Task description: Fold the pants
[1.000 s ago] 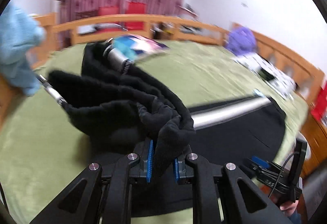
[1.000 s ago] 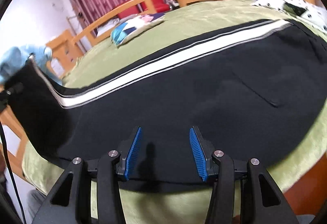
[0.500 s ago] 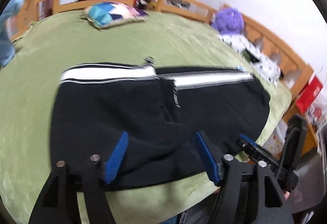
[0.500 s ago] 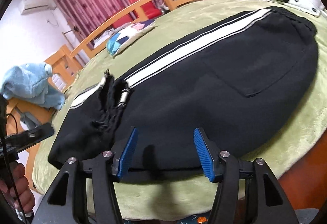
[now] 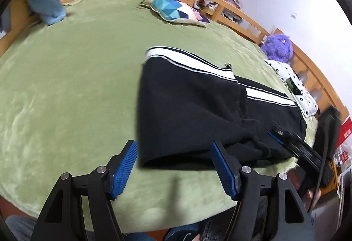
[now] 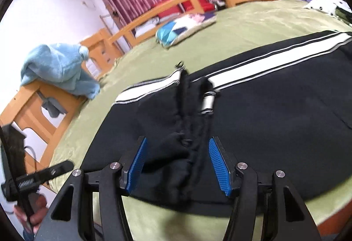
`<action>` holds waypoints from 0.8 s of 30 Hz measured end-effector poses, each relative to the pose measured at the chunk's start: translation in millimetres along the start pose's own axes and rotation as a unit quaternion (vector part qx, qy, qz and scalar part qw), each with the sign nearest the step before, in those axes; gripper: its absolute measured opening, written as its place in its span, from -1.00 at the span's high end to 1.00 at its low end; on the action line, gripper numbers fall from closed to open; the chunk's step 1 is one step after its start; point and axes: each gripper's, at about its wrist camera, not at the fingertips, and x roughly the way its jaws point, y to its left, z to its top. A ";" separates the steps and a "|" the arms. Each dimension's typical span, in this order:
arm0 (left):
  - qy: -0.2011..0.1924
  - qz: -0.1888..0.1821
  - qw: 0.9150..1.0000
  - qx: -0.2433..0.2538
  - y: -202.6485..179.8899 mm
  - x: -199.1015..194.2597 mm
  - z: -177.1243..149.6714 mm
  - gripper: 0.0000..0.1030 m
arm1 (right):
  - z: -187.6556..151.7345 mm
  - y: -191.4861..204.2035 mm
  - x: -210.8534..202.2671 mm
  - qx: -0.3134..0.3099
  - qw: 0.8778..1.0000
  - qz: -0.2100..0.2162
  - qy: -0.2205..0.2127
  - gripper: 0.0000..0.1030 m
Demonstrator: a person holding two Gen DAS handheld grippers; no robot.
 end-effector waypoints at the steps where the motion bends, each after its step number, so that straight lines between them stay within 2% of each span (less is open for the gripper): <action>1: -0.002 -0.001 1.000 -0.004 5.4 -2.8 -1.1 -0.30 | 2.0 3.8 12.8 0.006 1.000 -0.003 0.016 -0.08; 2: -0.003 -0.001 1.000 -0.007 10.3 -4.9 -1.3 -0.30 | 2.7 5.9 22.7 0.012 0.999 -0.008 0.033 0.09; 3: -0.004 -0.002 1.000 -0.011 15.1 -7.0 -0.7 -0.30 | 3.7 8.6 30.8 0.013 0.999 -0.007 0.049 0.58; 4: -0.005 -0.003 1.000 -0.013 17.2 -7.8 0.5 -0.30 | 3.4 14.2 30.8 0.000 0.999 -0.012 0.048 0.64; 5: -0.008 -0.005 1.000 -0.015 20.9 -9.8 1.1 -0.30 | 2.0 19.0 21.5 -0.015 0.999 -0.013 0.026 0.65; 6: -0.010 -0.006 1.000 -0.016 24.1 -11.4 2.2 -0.30 | 0.9 25.3 1.9 -0.030 1.000 0.002 -0.006 0.66; 8: -0.017 -0.010 1.000 -0.024 31.0 -12.0 3.9 -0.30 | -3.8 21.6 -24.6 -0.009 0.998 0.050 -0.027 0.66; 10: -0.014 -0.019 0.999 -0.036 36.9 -7.3 5.5 -0.30 | -15.5 16.9 -34.7 0.007 0.998 0.062 -0.019 0.66; 12: -0.009 -0.028 0.999 -0.044 40.2 -1.0 5.6 -0.30 | -34.7 19.5 -24.4 -0.015 0.999 0.032 0.020 0.66; 14: 0.000 -0.029 0.998 -0.046 41.3 6.1 5.1 -0.30 | -47.2 21.2 -8.9 -0.030 0.998 0.007 0.052 0.57; 16: 0.002 -0.029 0.999 -0.045 43.4 5.6 1.5 -0.30 | -51.6 20.0 -2.2 -0.023 0.998 0.007 0.066 0.41; 17: 0.000 -0.031 0.999 -0.042 44.6 3.8 -0.5 -0.30 | -49.6 20.5 -6.5 -0.024 0.998 0.013 0.057 0.38; 18: -0.001 -0.030 0.999 -0.039 45.3 2.3 -1.9 -0.30 | -44.6 21.5 -12.5 -0.027 0.998 0.024 0.043 0.25; 19: -0.002 -0.024 0.999 -0.035 47.2 1.6 -2.4 -0.30 | -36.1 22.7 -20.6 -0.029 0.999 0.035 0.020 0.03; 21: -0.002 -0.014 0.999 -0.036 53.0 1.9 -0.7 -0.30 | -18.2 23.4 -24.3 -0.035 0.999 0.028 -0.009 -0.27; 24: -0.001 -0.018 0.998 -0.057 63.6 6.0 6.0 -0.30 | 6.4 20.4 -5.7 -0.046 0.999 -0.002 -0.003 -0.33</action>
